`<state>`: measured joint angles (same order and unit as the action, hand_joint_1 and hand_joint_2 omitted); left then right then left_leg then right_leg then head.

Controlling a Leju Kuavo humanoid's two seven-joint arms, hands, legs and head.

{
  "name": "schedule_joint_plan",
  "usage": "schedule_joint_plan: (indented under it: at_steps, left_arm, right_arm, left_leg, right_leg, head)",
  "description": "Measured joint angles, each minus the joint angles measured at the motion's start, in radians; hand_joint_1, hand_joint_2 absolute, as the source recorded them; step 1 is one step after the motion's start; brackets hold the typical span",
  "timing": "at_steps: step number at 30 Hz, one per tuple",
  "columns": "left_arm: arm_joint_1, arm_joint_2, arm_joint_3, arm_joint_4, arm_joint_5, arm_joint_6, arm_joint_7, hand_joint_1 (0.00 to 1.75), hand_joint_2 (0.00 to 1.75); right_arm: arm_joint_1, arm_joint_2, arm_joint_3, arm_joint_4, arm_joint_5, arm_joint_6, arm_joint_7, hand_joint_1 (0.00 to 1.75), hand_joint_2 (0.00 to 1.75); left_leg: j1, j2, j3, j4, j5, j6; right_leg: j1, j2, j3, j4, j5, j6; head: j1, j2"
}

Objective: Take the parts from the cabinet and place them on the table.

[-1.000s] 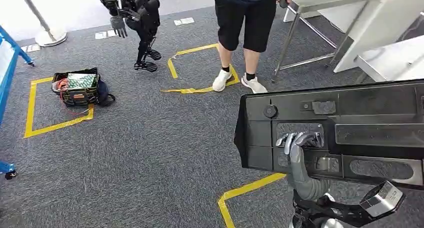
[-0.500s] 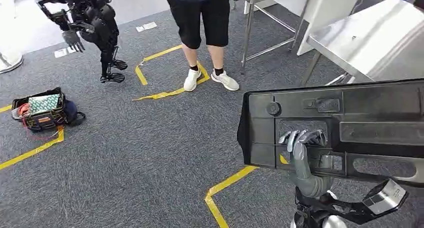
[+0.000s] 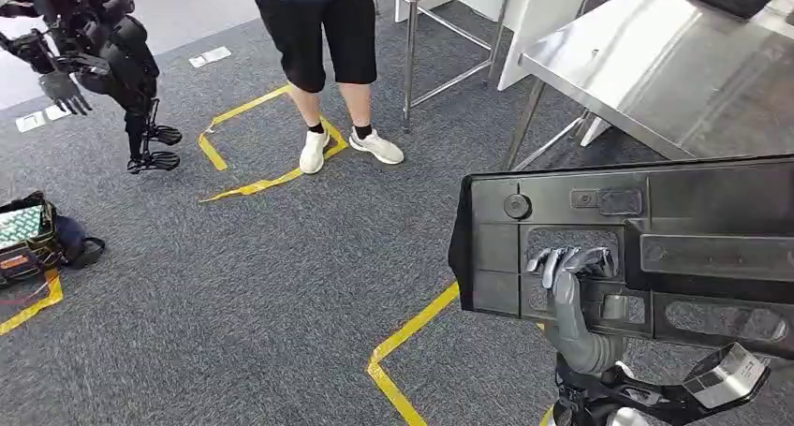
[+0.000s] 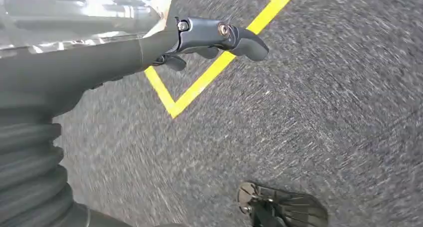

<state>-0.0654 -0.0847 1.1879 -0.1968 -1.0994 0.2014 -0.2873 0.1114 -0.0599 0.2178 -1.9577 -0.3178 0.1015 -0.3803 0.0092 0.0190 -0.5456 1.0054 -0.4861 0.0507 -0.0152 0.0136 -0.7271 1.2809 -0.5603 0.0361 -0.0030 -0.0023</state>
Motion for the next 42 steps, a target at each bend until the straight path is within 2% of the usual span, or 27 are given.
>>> schedule_joint_plan:
  at_steps: [1,2,4,5,6,7,10,11,13,14,16,17,18,20,21,22,26,28,30,31,32,33,35,36,37,41,42]
  left_arm:
    - [0.000,0.000,0.000,0.000,0.000,0.000,-0.001,0.00,1.75]
    - [0.000,0.000,0.000,0.000,-0.001,-0.003,-0.005,0.00,1.75]
    - [-0.001,0.000,-0.001,0.000,-0.003,-0.014,-0.014,0.00,1.75]
    - [-0.002,0.000,-0.001,0.000,-0.003,-0.019,-0.019,0.00,1.75]
    - [-0.002,0.000,-0.001,0.000,-0.002,-0.026,-0.026,0.00,1.75]
    - [-0.002,0.001,-0.001,0.001,0.000,-0.034,-0.031,0.00,1.75]
    - [-0.004,0.002,-0.001,0.002,0.001,-0.043,-0.034,0.00,1.75]
    - [-0.004,0.003,-0.001,0.002,0.002,-0.047,-0.035,0.00,1.75]
    - [-0.005,0.005,-0.001,0.003,0.002,-0.053,-0.039,0.00,1.75]
    - [-0.003,0.005,-0.001,0.005,0.003,-0.055,-0.040,0.00,1.75]
    - [0.002,0.006,-0.001,0.005,0.003,-0.056,-0.042,0.00,1.75]
    - [0.002,0.006,0.000,0.005,0.003,-0.056,-0.044,0.00,1.75]
    - [0.003,0.006,0.000,0.005,0.004,-0.058,-0.046,0.00,1.75]
    - [0.002,0.009,0.000,0.005,0.004,-0.066,-0.049,0.00,1.75]
    - [0.003,0.009,0.000,0.005,0.004,-0.067,-0.049,0.00,1.75]
    - [0.002,0.008,0.000,0.007,0.004,-0.069,-0.051,0.00,1.75]
    - [0.000,0.006,-0.001,0.008,0.004,-0.071,-0.058,0.00,1.75]
    - [-0.002,0.009,-0.001,0.008,0.004,-0.071,-0.059,0.00,1.75]
    - [0.003,0.010,0.000,0.008,0.004,-0.072,-0.059,0.00,1.75]
    - [0.004,0.010,0.000,0.008,0.004,-0.072,-0.059,0.00,1.75]
    - [0.004,0.010,0.000,0.008,0.004,-0.072,-0.059,0.00,1.75]
    - [0.003,0.010,0.000,0.009,0.004,-0.072,-0.059,0.00,1.75]
    - [0.001,0.008,-0.001,0.009,0.004,-0.072,-0.059,0.00,1.75]
    - [0.001,0.008,-0.001,0.009,0.004,-0.072,-0.060,0.00,1.75]
    - [0.001,0.008,0.000,0.009,0.004,-0.072,-0.060,0.00,1.75]
    - [-0.002,0.007,-0.001,0.010,0.010,-0.072,-0.078,0.00,1.75]
    - [-0.004,0.007,-0.001,0.010,0.010,-0.071,-0.089,0.00,1.75]
  right_arm:
    - [0.002,-0.001,0.000,0.000,0.000,0.000,0.000,1.75,1.75]
    - [0.003,-0.001,0.000,0.001,0.000,-0.001,0.000,1.75,1.75]
    - [0.005,-0.002,0.000,0.001,0.000,-0.001,0.000,1.75,1.75]
    - [0.004,-0.002,0.000,0.001,0.000,-0.001,-0.001,1.75,1.75]
    - [0.003,-0.003,0.000,0.001,0.000,-0.001,-0.002,1.75,1.75]
    - [0.003,-0.003,0.000,0.001,0.001,-0.001,-0.003,1.75,1.75]
    - [0.007,-0.008,-0.001,0.001,0.000,-0.001,-0.006,1.75,1.75]
    - [0.008,-0.008,-0.001,-0.001,0.000,-0.001,-0.006,1.75,1.75]
    - [0.005,-0.009,-0.002,-0.003,0.001,-0.001,-0.009,1.75,1.75]
    - [0.006,-0.008,-0.001,-0.003,0.001,-0.001,-0.008,1.75,1.75]
    - [0.009,-0.008,-0.001,-0.003,0.000,-0.001,-0.008,1.75,1.75]
    - [0.009,-0.009,-0.001,-0.003,0.000,-0.001,-0.008,1.75,1.75]
    - [0.009,-0.008,-0.001,-0.003,0.001,-0.001,-0.008,1.75,1.75]
    - [0.009,-0.009,-0.001,-0.003,0.000,-0.001,-0.008,1.75,1.75]
    - [0.008,-0.009,-0.001,-0.003,0.000,-0.001,-0.009,1.75,1.75]
    - [0.006,-0.009,-0.001,-0.004,0.000,-0.001,-0.010,1.75,1.75]
    - [0.009,-0.011,-0.002,-0.005,0.001,-0.001,-0.013,1.75,1.75]
    - [0.009,-0.015,-0.002,-0.005,0.001,-0.001,-0.013,1.75,1.75]
    - [0.008,-0.016,-0.002,-0.005,0.001,-0.001,-0.014,1.75,1.75]
    - [0.009,-0.017,-0.002,-0.005,0.001,-0.001,-0.013,1.75,1.75]
    - [0.011,-0.018,-0.002,-0.005,0.001,-0.001,-0.014,1.75,1.75]
    - [0.012,-0.019,-0.002,-0.005,0.001,-0.001,-0.013,1.75,1.75]
    - [0.012,-0.019,-0.002,-0.005,0.001,-0.001,-0.014,1.75,1.75]
    - [0.011,-0.019,-0.002,-0.005,0.001,-0.001,-0.014,1.75,1.75]
    - [0.011,-0.019,-0.002,-0.005,0.001,-0.001,-0.014,1.75,1.75]
    - [0.013,-0.021,-0.003,-0.006,0.001,-0.001,-0.015,1.75,1.75]
    - [0.016,-0.021,-0.003,-0.010,0.001,-0.001,-0.015,1.75,1.75]
  left_leg:
    - [-0.002,0.016,-0.001,0.000,0.000,0.000]
    - [-0.002,0.029,-0.001,0.000,0.000,0.000]
    - [-0.002,0.052,0.002,0.000,-0.001,-0.001]
    - [-0.002,0.062,0.004,0.000,-0.002,-0.002]
    - [-0.007,0.071,0.006,0.000,-0.004,-0.005]
    - [-0.011,0.079,0.006,0.001,-0.007,-0.012]
    - [-0.010,0.107,0.015,-0.005,-0.005,-0.025]
    - [-0.006,0.104,0.012,0.000,-0.013,-0.033]
    - [-0.001,0.012,-0.016,0.080,-0.072,-0.039]
    - [0.002,-0.013,-0.060,0.175,-0.122,-0.043]
    - [0.002,-0.022,-0.131,0.313,-0.167,-0.048]
    - [0.003,-0.022,-0.138,0.318,-0.154,-0.049]
    - [0.007,-0.022,-0.124,0.281,-0.120,-0.051]
    - [0.019,-0.040,-0.042,0.105,-0.018,-0.056]
    - [0.030,-0.087,-0.009,0.031,0.002,-0.062]
    - [0.027,-0.111,-0.004,0.018,-0.011,-0.065]
    - [0.016,-0.056,-0.010,0.015,0.002,-0.028]
    - [0.016,-0.034,-0.012,0.011,0.005,-0.012]
    - [0.010,-0.004,-0.016,0.011,0.005,-0.009]
    - [0.009,0.012,-0.017,0.011,0.004,-0.009]
    - [0.008,0.027,-0.018,0.012,0.004,-0.009]
    - [0.009,0.039,-0.017,0.012,0.004,-0.010]
    - [0.009,0.061,-0.014,0.012,0.002,-0.013]
    - [0.008,0.070,-0.010,0.012,0.000,-0.016]
    - [-0.001,0.078,-0.006,0.013,-0.005,-0.023]
    - [0.000,0.122,0.014,0.003,-0.009,-0.047]
    - [0.008,0.094,0.011,0.014,-0.021,-0.055]
  right_leg:
    - [0.000,-0.001,-0.019,0.047,-0.011,0.004]
    - [0.000,-0.002,-0.010,0.036,-0.004,0.010]
    - [0.000,-0.017,0.078,-0.115,0.049,0.027]
    - [0.002,-0.040,0.136,-0.216,0.079,0.030]
    - [0.008,-0.089,0.172,-0.289,0.083,0.021]
    - [0.017,-0.079,0.177,-0.288,0.089,0.014]
    - [0.020,-0.044,0.161,-0.287,0.095,0.001]
    - [-0.002,-0.032,0.177,-0.297,0.102,-0.010]
    - [-0.005,-0.017,0.174,-0.298,0.108,-0.023]
    - [-0.005,-0.006,0.172,-0.298,0.109,-0.026]
    - [-0.005,0.018,0.170,-0.297,0.110,-0.026]
    - [-0.005,0.030,0.171,-0.296,0.110,-0.026]
    - [-0.007,0.042,0.173,-0.295,0.110,-0.025]
    - [-0.013,0.070,0.174,-0.288,0.109,-0.022]
    - [-0.013,0.081,0.168,-0.280,0.105,-0.015]
    - [-0.001,0.093,0.155,-0.266,0.102,-0.006]
    - [-0.009,0.129,0.128,-0.278,0.117,0.023]
    - [-0.006,0.020,0.095,-0.204,0.072,0.017]
    - [-0.007,-0.001,0.015,-0.033,-0.003,0.012]
    - [-0.007,-0.002,-0.018,0.041,-0.028,0.014]
    - [-0.007,-0.002,-0.025,0.062,-0.030,0.022]
    - [-0.007,-0.004,-0.004,0.027,-0.015,0.031]
    - [-0.007,-0.026,0.097,-0.151,0.045,0.048]
    - [-0.005,-0.065,0.155,-0.251,0.071,0.049]
    - [0.003,-0.109,0.167,-0.272,0.078,0.035]
    - [0.009,-0.057,0.157,-0.279,0.089,0.006]
    - [-0.018,-0.042,0.173,-0.286,0.096,-0.005]
  head:
    - [0.001,0.000]
    - [0.001,0.000]
    - [0.002,0.000]
    - [0.003,0.000]
    - [0.002,0.000]
    - [0.001,0.000]
    - [0.001,0.000]
    - [0.001,0.000]
    - [-0.006,0.000]
    - [-0.007,0.000]
    - [-0.007,0.000]
    - [-0.007,0.000]
    - [-0.008,0.000]
    - [-0.008,0.000]
    - [-0.008,0.000]
    - [-0.008,0.000]
    - [-0.008,0.000]
    - [0.005,0.000]
    - [0.008,0.000]
    - [0.008,0.000]
    - [0.008,0.000]
    - [0.009,0.000]
    - [0.011,0.000]
    - [0.011,0.000]
    - [0.012,0.000]
    - [0.010,0.000]
    - [0.008,0.000]
